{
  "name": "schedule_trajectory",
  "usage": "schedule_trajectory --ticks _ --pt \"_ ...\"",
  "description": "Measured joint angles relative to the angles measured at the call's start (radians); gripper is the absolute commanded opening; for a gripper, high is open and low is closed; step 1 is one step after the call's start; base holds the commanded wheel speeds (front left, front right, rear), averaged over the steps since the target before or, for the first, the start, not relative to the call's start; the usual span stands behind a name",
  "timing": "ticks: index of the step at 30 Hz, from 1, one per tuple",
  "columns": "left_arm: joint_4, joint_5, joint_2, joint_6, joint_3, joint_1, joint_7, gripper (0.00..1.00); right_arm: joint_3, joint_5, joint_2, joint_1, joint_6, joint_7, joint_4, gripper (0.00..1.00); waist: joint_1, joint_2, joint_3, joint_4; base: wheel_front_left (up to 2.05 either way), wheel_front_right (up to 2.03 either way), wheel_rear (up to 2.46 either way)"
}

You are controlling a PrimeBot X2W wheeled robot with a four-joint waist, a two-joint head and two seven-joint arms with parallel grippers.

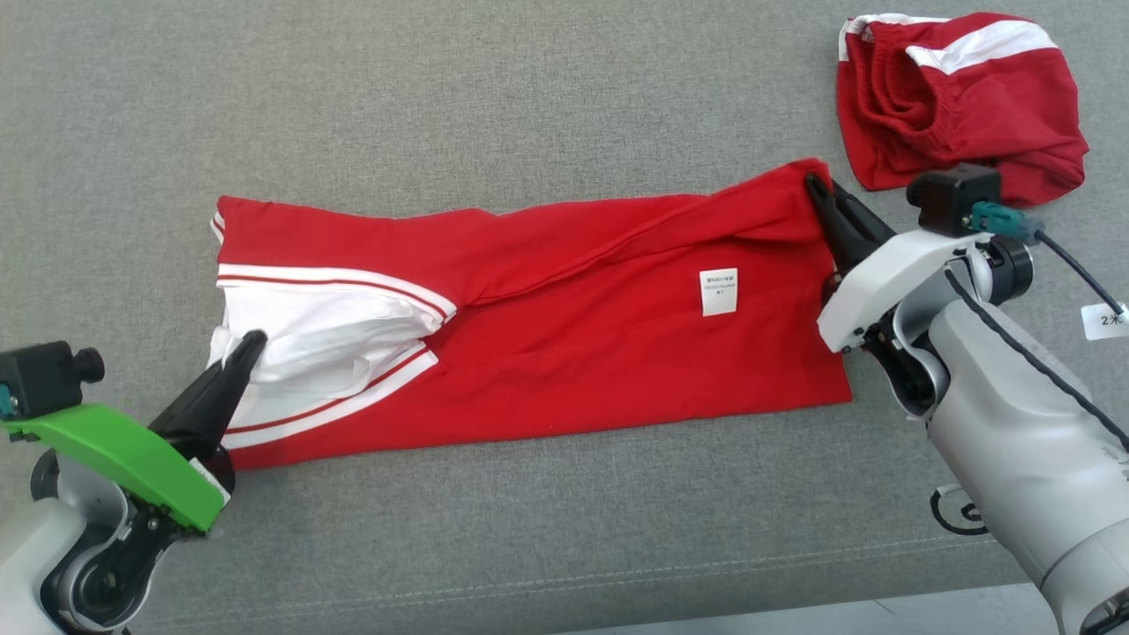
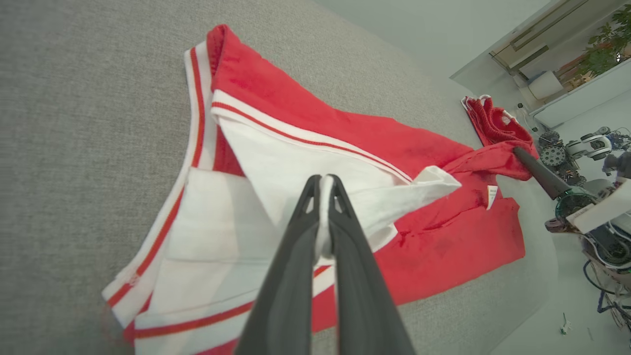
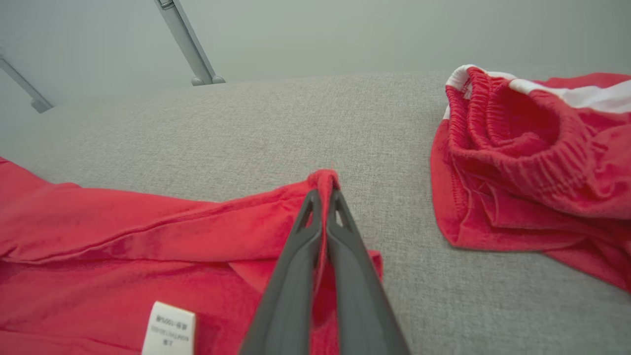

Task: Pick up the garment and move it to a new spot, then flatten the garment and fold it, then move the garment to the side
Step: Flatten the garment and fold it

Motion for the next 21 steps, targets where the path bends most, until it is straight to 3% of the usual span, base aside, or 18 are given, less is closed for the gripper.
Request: schedule_trajectory --ticks 11,15,16,17,18,19,20,21 --pt "0.064 -0.010 -0.028 0.000 -0.021 0.029 -0.011 0.00 0.027 -0.019 -0.003 0.040 0.000 0.000 -0.001 0.08 0.0000 0.0000 -0.014 -0.005 0.00 0.00 0.00" --pt "0.071 -0.010 -0.037 0.000 -0.031 0.031 -0.015 0.00 0.023 -0.019 -0.012 0.056 0.000 0.000 -0.004 0.42 0.0000 0.0000 -0.026 -0.008 0.00 0.00 0.00" --pt "0.073 -0.010 -0.038 0.000 -0.033 0.034 -0.015 0.00 0.022 -0.019 -0.013 0.060 0.000 0.000 -0.006 0.63 0.0000 0.0000 -0.028 -0.009 0.00 0.00 0.00" --pt "0.074 -0.010 -0.038 0.000 -0.034 0.038 -0.015 0.14 0.022 -0.019 -0.014 0.064 0.000 0.000 -0.008 0.78 0.0000 0.0000 -0.030 -0.010 0.00 0.00 0.00" --pt "0.076 -0.010 -0.039 0.000 -0.037 0.041 -0.015 0.40 0.022 -0.019 -0.016 0.067 0.000 0.000 -0.009 1.00 0.0000 0.0000 -0.032 -0.011 0.00 0.00 0.00" --pt "0.079 -0.010 -0.040 0.000 -0.040 0.043 -0.015 0.47 0.022 -0.019 -0.016 0.070 0.000 0.000 -0.010 1.00 0.0000 0.0000 -0.033 -0.011 0.00 0.00 0.00" --pt "0.081 -0.010 -0.041 0.000 -0.042 0.043 -0.015 0.78 0.021 -0.019 -0.017 0.071 0.000 0.000 -0.012 1.00 0.0000 0.0000 -0.034 -0.012 0.00 0.00 0.00" --pt "0.084 -0.010 -0.042 0.000 -0.044 0.043 -0.015 0.87 0.018 -0.019 -0.018 0.073 0.000 0.000 -0.017 1.00 0.0000 0.0000 -0.036 -0.012 0.00 0.00 0.00"
